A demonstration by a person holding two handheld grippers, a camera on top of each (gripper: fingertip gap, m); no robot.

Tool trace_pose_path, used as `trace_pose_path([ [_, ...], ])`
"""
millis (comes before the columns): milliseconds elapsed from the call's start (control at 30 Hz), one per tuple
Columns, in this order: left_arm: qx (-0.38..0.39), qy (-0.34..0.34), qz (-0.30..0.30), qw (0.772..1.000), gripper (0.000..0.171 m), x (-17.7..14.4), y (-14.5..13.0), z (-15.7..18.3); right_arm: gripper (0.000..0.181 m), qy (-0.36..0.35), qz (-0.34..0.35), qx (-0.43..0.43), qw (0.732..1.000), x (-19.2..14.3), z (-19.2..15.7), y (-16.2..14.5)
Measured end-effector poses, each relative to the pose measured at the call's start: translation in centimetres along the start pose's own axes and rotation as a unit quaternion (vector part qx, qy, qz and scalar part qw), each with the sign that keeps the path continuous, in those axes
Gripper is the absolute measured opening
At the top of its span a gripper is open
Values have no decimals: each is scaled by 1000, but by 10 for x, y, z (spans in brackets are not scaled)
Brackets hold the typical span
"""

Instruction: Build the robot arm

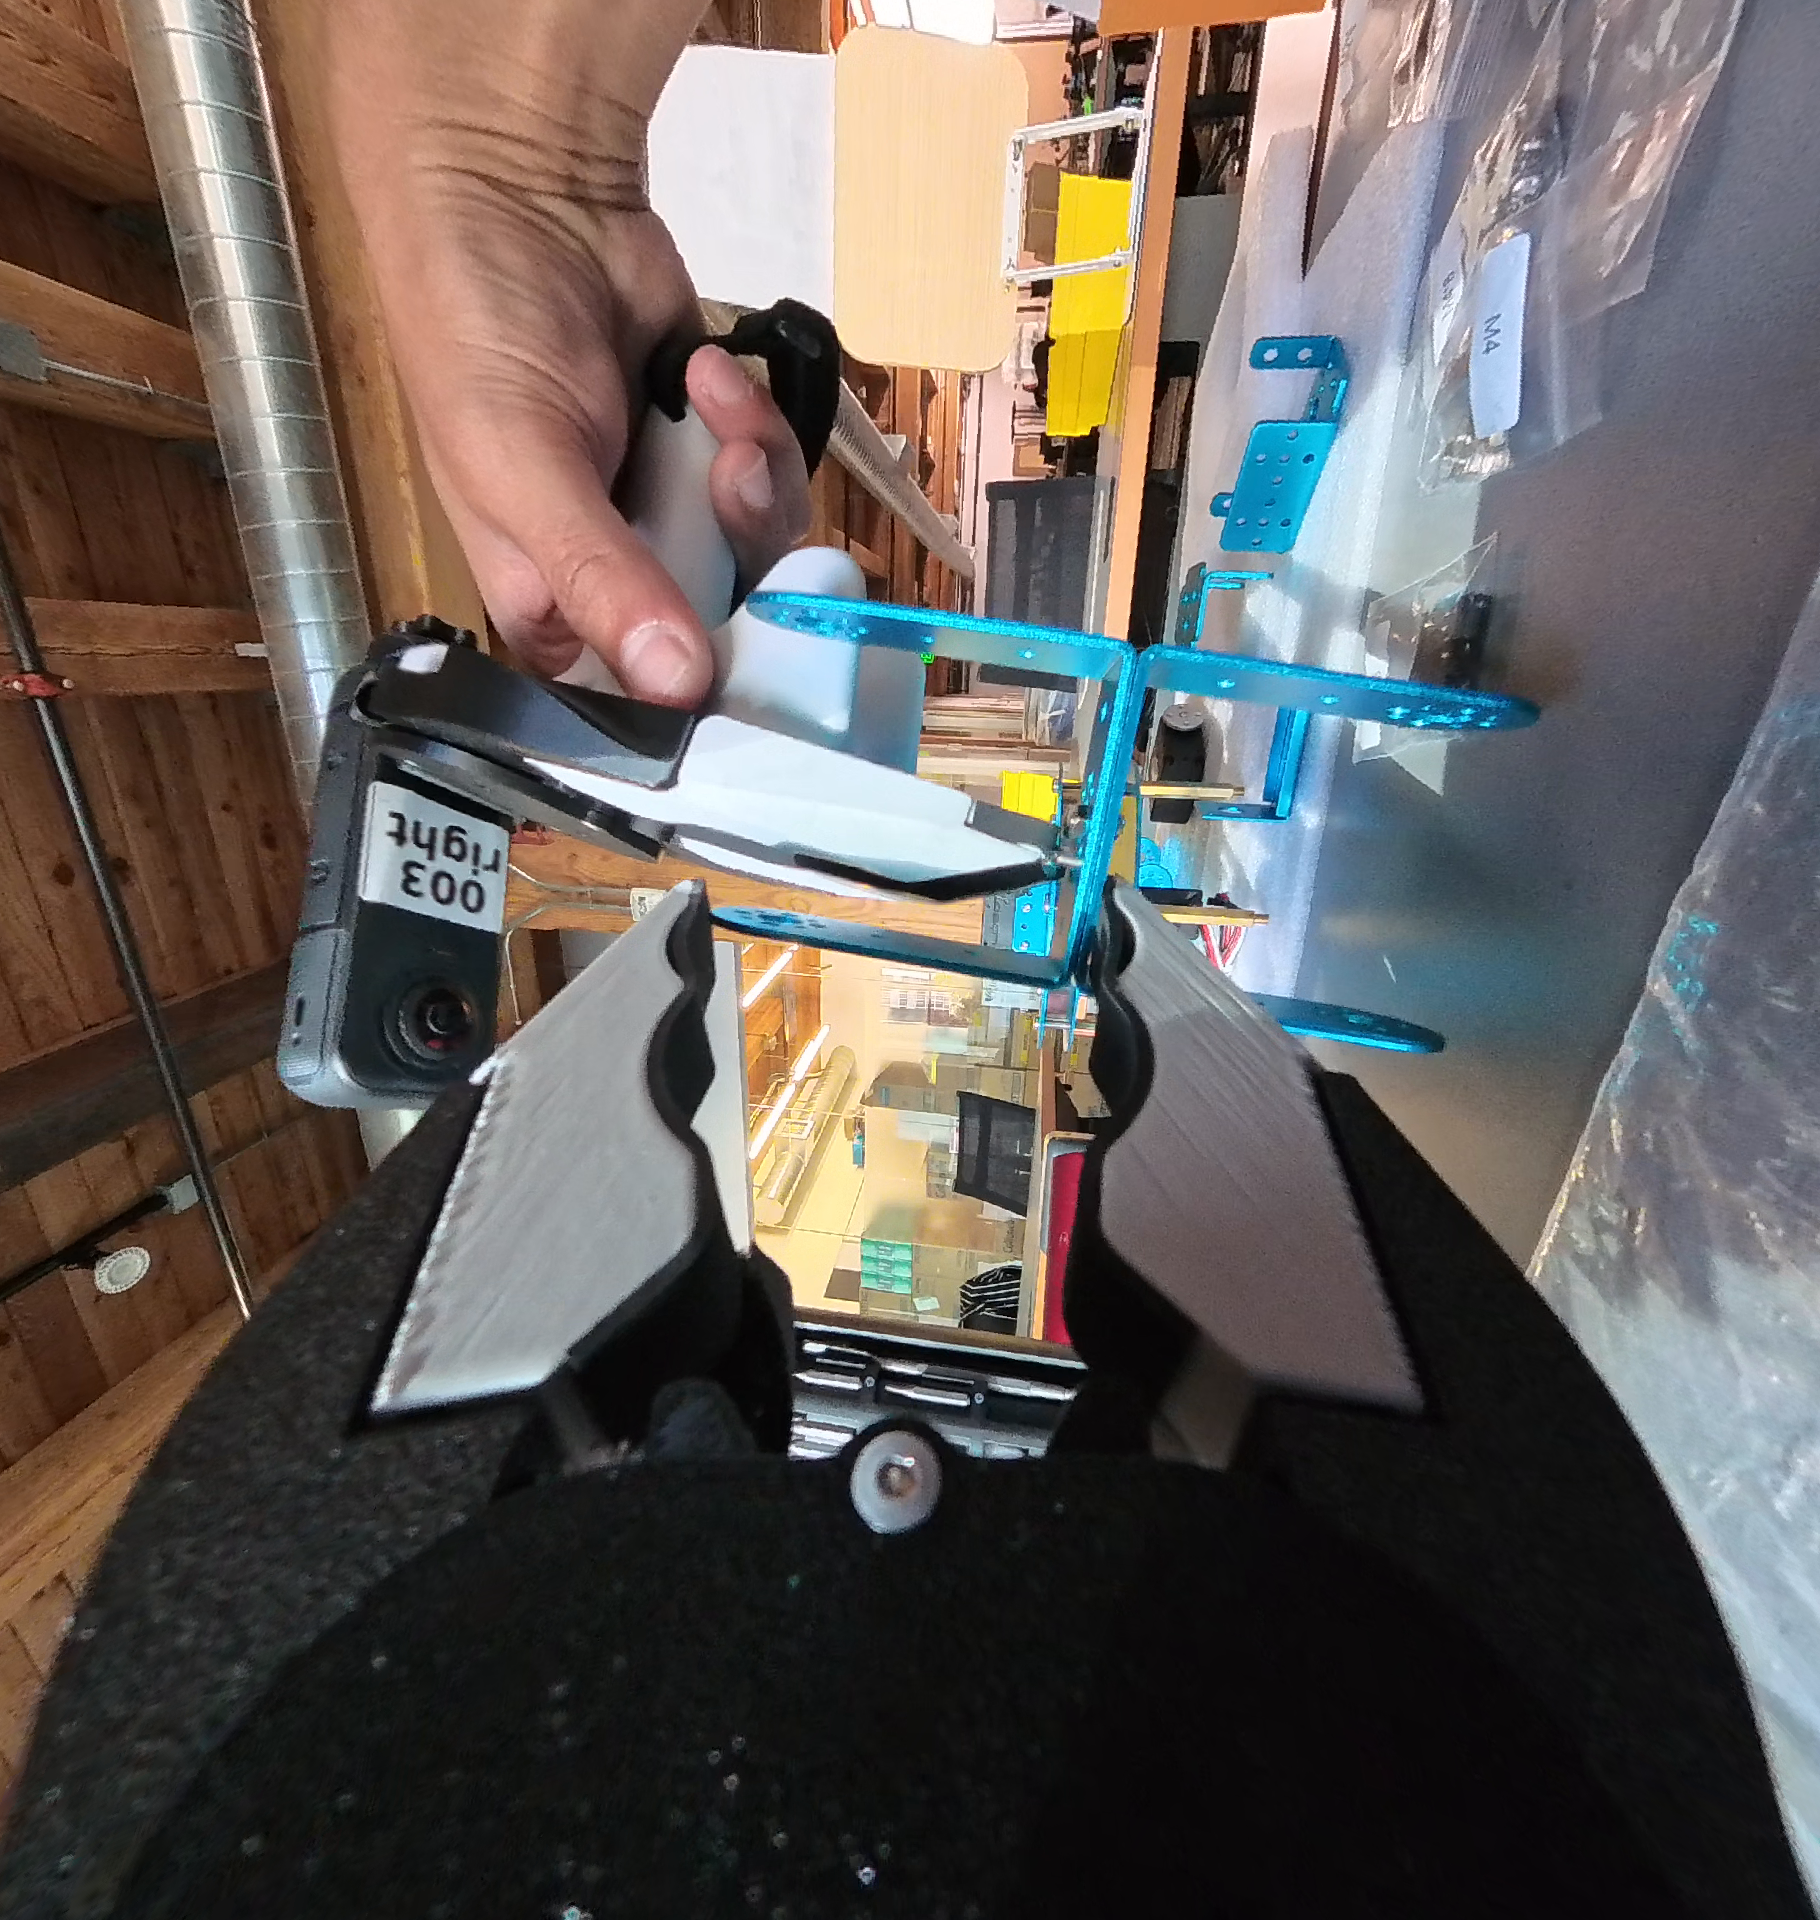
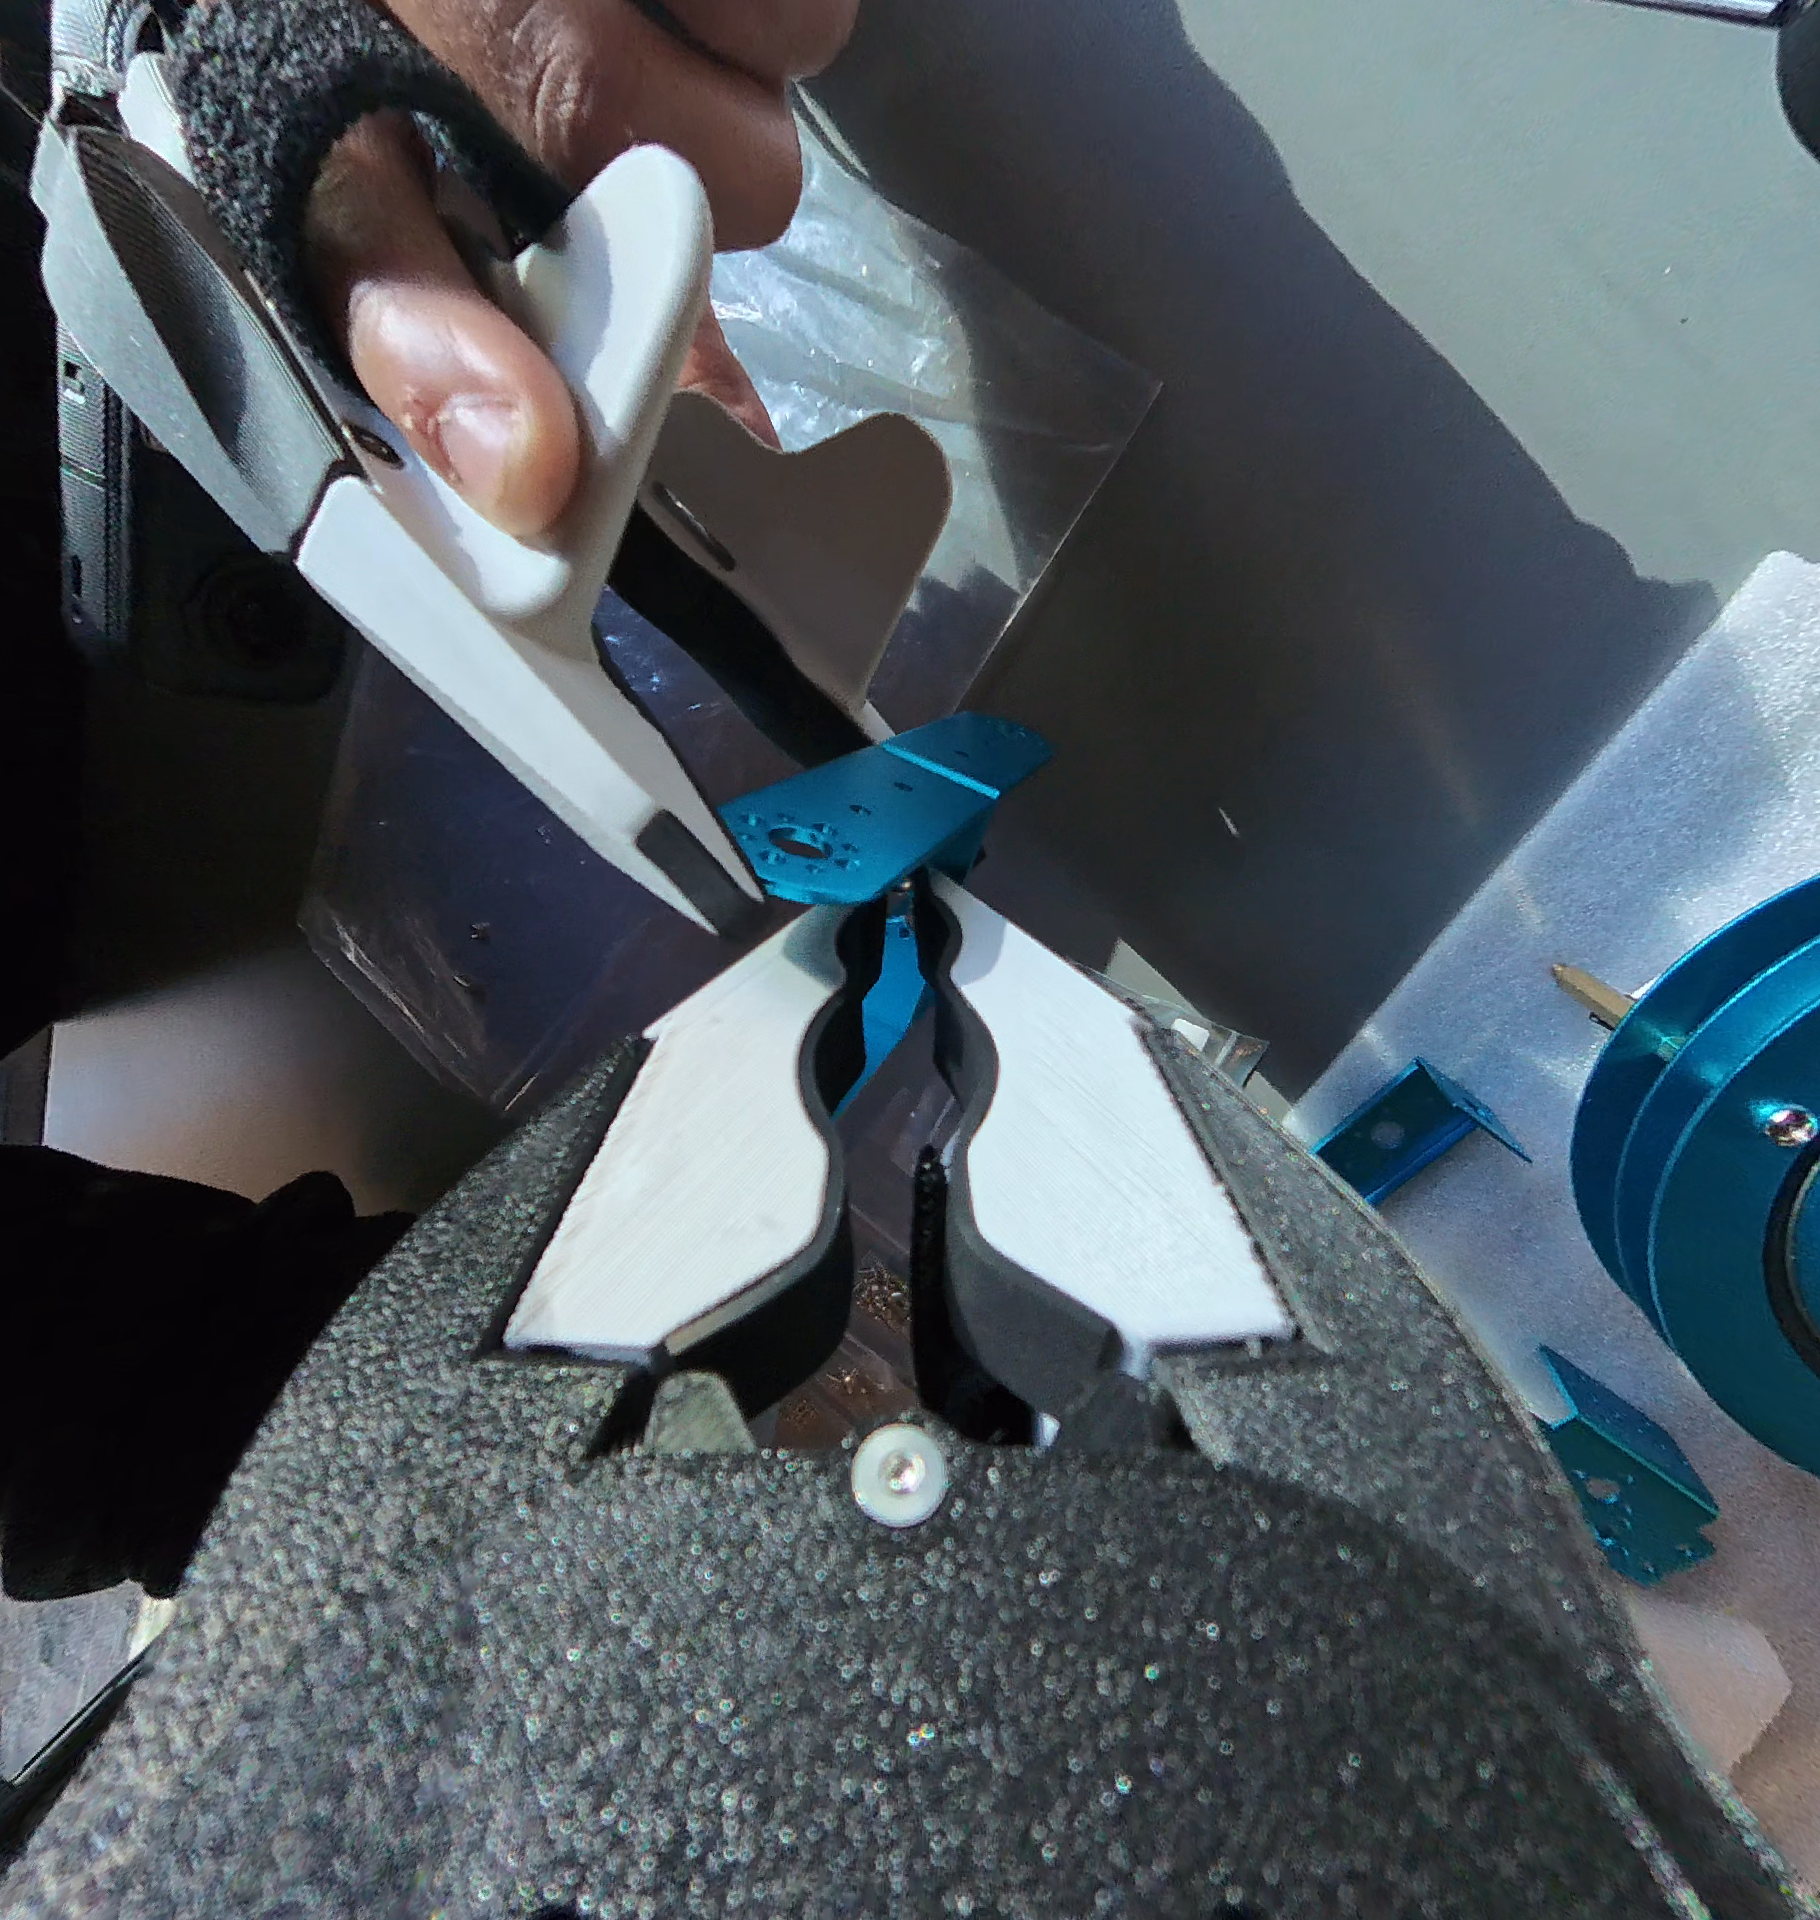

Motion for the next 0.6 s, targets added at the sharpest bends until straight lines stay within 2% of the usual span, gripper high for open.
trace_pose_path([
  [600, 3, -6, -1, 1000, 72, 1, -1, 2, 5, 1, -4, -2, 1000, 3, 1, 0],
])
Point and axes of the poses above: each gripper's, where its closed fingertips meet, x out along the fingers, y out of its top, z = x × y across the jaws, the point moved 8 cm from there along -x, back along the fingers, and after that the axes turned 2 degrees about -x, right-handed, at the moved point
